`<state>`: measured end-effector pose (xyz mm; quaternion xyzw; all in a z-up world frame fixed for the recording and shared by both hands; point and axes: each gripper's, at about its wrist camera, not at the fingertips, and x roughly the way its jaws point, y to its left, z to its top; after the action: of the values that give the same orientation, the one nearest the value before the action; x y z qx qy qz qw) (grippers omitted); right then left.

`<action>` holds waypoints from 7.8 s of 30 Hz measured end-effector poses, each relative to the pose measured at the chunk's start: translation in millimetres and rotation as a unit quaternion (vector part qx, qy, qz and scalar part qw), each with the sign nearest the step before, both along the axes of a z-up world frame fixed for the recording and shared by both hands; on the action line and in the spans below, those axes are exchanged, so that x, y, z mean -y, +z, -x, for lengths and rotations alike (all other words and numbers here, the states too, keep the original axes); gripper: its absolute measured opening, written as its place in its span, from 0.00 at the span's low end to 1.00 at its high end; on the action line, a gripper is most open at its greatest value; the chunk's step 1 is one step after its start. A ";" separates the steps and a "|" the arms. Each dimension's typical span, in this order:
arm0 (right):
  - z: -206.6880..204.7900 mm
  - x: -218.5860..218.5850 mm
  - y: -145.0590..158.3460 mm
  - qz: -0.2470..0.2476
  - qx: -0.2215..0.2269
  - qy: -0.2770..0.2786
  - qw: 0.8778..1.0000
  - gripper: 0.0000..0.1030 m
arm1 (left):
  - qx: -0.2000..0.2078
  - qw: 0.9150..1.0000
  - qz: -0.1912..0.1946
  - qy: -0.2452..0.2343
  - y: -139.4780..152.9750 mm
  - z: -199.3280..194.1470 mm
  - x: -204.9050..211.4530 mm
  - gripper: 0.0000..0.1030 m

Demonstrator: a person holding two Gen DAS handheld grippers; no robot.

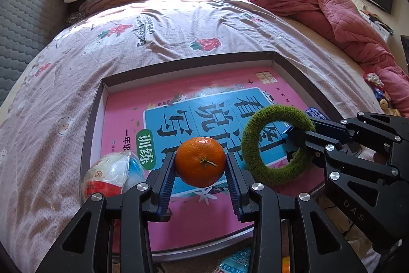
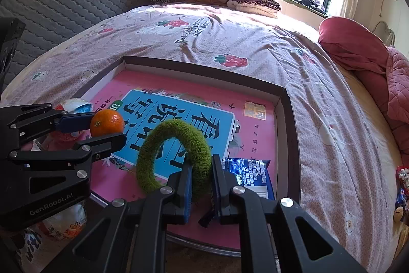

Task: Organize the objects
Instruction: 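Lower the orange and ring onto the book in the tray with both tools, then open the left tool to release the orange while the right tool releases the ring, then withdraw both open tools from the tray back toward the walnut and scrunchie, then lower the left tool over the walnut while the right tool grips the white scrunchie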

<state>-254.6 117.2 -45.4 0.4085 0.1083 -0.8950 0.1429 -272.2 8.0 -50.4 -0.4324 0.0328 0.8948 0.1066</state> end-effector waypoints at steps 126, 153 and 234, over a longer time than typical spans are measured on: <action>-66.0 -32.1 95.0 0.072 -0.095 -0.022 0.993 0.46 | -0.060 0.997 -0.040 0.036 84.8 -86.4 20.1 0.57; -103.0 -49.2 104.4 0.098 -0.097 -0.021 0.990 0.48 | -0.060 0.997 -0.044 0.035 83.7 -133.7 15.4 0.57; -137.4 -40.1 16.4 0.041 0.021 0.034 0.998 0.50 | 0.042 0.999 -0.002 -0.013 4.3 -191.9 -25.4 0.57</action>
<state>-117.1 157.3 -29.0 0.4170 0.0819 -0.8847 0.1917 -80.3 33.4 -46.0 -0.4691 0.0315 0.8743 0.1202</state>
